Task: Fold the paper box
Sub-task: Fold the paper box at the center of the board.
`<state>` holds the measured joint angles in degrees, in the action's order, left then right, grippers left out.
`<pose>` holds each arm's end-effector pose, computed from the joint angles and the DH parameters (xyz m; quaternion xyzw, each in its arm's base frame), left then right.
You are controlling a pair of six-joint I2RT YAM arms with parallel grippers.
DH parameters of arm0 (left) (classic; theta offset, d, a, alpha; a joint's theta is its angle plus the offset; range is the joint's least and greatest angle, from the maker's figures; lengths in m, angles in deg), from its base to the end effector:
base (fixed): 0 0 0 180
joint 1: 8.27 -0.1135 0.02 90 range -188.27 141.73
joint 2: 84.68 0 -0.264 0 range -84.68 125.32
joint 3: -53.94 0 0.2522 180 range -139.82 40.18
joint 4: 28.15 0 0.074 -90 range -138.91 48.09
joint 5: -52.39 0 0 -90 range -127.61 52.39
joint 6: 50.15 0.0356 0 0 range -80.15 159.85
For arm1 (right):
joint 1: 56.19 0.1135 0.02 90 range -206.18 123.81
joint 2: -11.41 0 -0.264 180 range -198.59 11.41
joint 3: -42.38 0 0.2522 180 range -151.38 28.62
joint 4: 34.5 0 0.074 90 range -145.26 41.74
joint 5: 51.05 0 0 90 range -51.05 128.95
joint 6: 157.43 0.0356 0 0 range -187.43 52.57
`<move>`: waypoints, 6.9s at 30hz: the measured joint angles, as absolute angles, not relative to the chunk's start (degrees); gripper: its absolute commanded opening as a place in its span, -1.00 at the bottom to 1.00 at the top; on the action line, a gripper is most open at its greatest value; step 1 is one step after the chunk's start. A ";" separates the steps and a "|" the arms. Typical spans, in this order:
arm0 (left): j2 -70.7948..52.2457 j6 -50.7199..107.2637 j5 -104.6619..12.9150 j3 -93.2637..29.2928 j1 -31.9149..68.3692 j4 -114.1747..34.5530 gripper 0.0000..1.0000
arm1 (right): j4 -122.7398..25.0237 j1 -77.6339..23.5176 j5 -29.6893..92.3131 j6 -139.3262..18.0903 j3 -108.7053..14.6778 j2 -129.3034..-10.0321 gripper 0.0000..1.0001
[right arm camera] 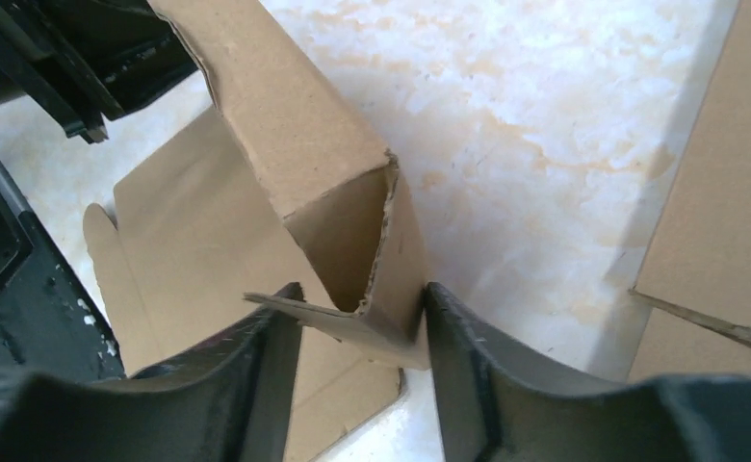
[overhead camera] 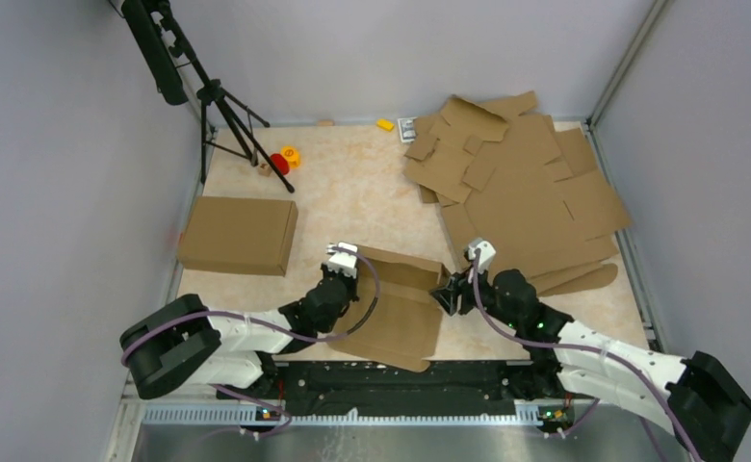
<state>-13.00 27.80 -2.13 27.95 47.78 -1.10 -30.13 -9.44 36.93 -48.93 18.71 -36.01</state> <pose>0.1349 -0.1633 0.1507 0.1250 0.7839 -0.1060 0.5989 0.1194 0.1287 0.1700 -0.2090 0.7888 0.3237 0.4790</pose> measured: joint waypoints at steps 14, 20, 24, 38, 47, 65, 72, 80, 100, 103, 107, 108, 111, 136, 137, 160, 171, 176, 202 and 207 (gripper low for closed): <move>-12.26 27.67 -1.76 27.93 47.80 -1.49 -1.00 | -30.68 -9.44 34.00 -50.40 16.65 -40.81 0.11; -12.26 27.51 -1.49 27.85 47.82 -1.62 -1.00 | -30.68 -9.44 31.29 -49.85 16.50 -42.48 -0.07; -12.26 27.32 -1.10 27.85 47.85 -1.60 -1.00 | -30.88 -9.44 31.12 -48.67 16.61 -40.81 0.10; -12.26 26.90 -0.66 27.85 47.95 -1.86 -1.00 | -38.15 -9.42 31.31 -46.55 16.72 -29.80 0.15; -12.30 26.62 -0.47 27.80 48.00 -2.10 -1.00 | -40.65 -9.42 30.92 -45.78 18.51 -25.95 -0.20; -12.30 26.44 -0.47 27.54 48.00 -2.54 -1.00 | -35.66 -9.42 32.21 -47.93 17.90 -38.54 -0.43; -12.30 26.44 -0.42 27.43 48.00 -2.54 -1.00 | -34.35 -9.42 32.76 -48.49 16.46 -40.81 -0.22; -12.30 26.40 -0.44 27.41 48.00 -2.52 -1.00 | -34.63 -9.20 38.68 -48.76 14.34 -42.04 -0.35; -12.19 26.29 -0.66 27.41 48.00 -2.47 -1.00 | -32.95 -6.78 47.64 -47.82 11.52 -50.28 -0.10; -12.15 26.29 -0.66 27.41 48.00 -2.45 -1.00 | -32.76 -5.44 49.96 -47.66 10.40 -51.70 0.04; -12.15 26.29 -0.68 27.23 48.00 -2.47 -1.00 | -32.82 -3.96 54.20 -46.35 9.24 -52.20 -0.14; -12.15 26.29 -0.68 27.21 48.04 -2.47 -1.00 | -32.89 -3.70 55.27 -46.00 9.16 -52.20 -0.18; -12.15 26.27 -0.71 27.21 48.11 -2.47 -1.00 | -32.89 -3.41 57.63 -45.13 9.07 -52.42 -0.30; -11.65 26.01 -0.68 26.67 48.17 -2.52 -1.00 | -38.50 -2.93 49.72 -46.20 13.48 -33.75 0.24; -11.65 26.01 -0.68 26.67 48.17 -2.52 -1.00 | -38.59 -2.93 49.13 -46.53 13.83 -32.99 0.20; -11.65 26.03 0.36 26.67 48.20 -3.46 -1.00 | -36.10 -3.00 43.64 -51.23 14.10 -40.92 -0.43; -11.65 26.01 0.39 26.67 48.22 -3.37 -1.00 | -35.88 -3.00 50.66 -48.84 12.44 -43.83 -0.28; -11.65 26.01 -0.27 26.67 48.33 -3.33 -1.00 | -36.14 -3.00 54.24 -47.66 12.11 -45.38 -0.38; -11.01 25.96 -0.73 26.34 48.48 -2.76 -1.00 | -37.19 -3.00 63.27 -45.30 6.95 -53.82 -0.49; -11.01 25.96 -0.66 26.34 48.46 -2.71 -1.00 | -37.10 -3.00 63.60 -45.32 5.90 -55.31 -0.63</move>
<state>-11.01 25.96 -0.66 26.34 48.46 -2.71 -37.10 -3.00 63.60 -45.32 5.90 -55.31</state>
